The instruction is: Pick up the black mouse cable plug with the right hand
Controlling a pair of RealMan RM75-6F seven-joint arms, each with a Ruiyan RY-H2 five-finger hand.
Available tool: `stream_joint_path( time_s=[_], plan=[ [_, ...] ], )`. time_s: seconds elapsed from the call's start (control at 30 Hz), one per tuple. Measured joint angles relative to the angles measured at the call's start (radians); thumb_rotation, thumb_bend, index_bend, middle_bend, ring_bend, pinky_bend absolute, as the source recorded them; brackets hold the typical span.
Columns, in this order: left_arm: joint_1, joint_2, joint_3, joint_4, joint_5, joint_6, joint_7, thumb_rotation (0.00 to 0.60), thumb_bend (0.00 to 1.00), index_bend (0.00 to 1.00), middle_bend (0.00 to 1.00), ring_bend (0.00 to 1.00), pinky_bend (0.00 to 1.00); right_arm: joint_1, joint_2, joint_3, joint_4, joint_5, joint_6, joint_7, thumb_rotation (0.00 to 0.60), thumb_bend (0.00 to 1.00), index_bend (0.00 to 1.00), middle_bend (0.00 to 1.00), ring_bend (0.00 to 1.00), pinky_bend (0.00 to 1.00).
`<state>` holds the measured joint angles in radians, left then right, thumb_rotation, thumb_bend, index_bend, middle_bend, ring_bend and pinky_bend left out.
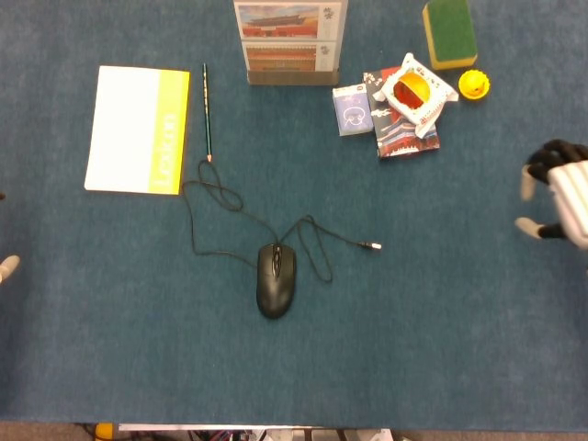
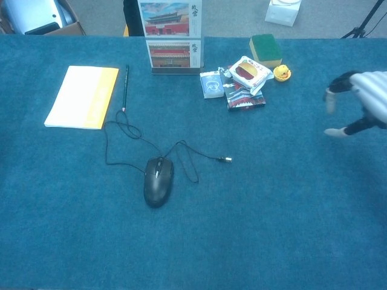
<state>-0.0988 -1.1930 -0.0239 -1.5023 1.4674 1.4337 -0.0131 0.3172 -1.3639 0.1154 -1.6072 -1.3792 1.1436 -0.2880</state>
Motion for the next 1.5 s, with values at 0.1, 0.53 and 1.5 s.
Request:
stream_joint_path(
  time_s=[0.1, 0.53, 1.5],
  plan=[
    [-0.002, -0.004, 0.001, 0.014, -0.003, -0.009, -0.014, 0.600, 0.00, 0.30, 0.19, 0.14, 0.33, 0.035, -0.027, 0.013, -0.019, 0.033, -0.032, -0.028, 0.600, 0.00, 0.61, 0.40, 0.25, 0.30],
    [0.005, -0.023, 0.006, 0.068, -0.007, -0.016, -0.075, 0.600, 0.00, 0.30, 0.19, 0.14, 0.33, 0.121, -0.070, 0.077, -0.176, 0.272, -0.061, -0.248, 0.600, 0.00, 0.61, 0.36, 0.22, 0.29],
    [0.005, -0.045, 0.009, 0.124, -0.003, -0.032, -0.139, 0.600, 0.00, 0.30, 0.19, 0.14, 0.33, 0.453, -0.109, 0.051, -0.318, 0.906, -0.113, -0.543, 0.600, 0.00, 0.53, 0.12, 0.00, 0.06]
  ],
)
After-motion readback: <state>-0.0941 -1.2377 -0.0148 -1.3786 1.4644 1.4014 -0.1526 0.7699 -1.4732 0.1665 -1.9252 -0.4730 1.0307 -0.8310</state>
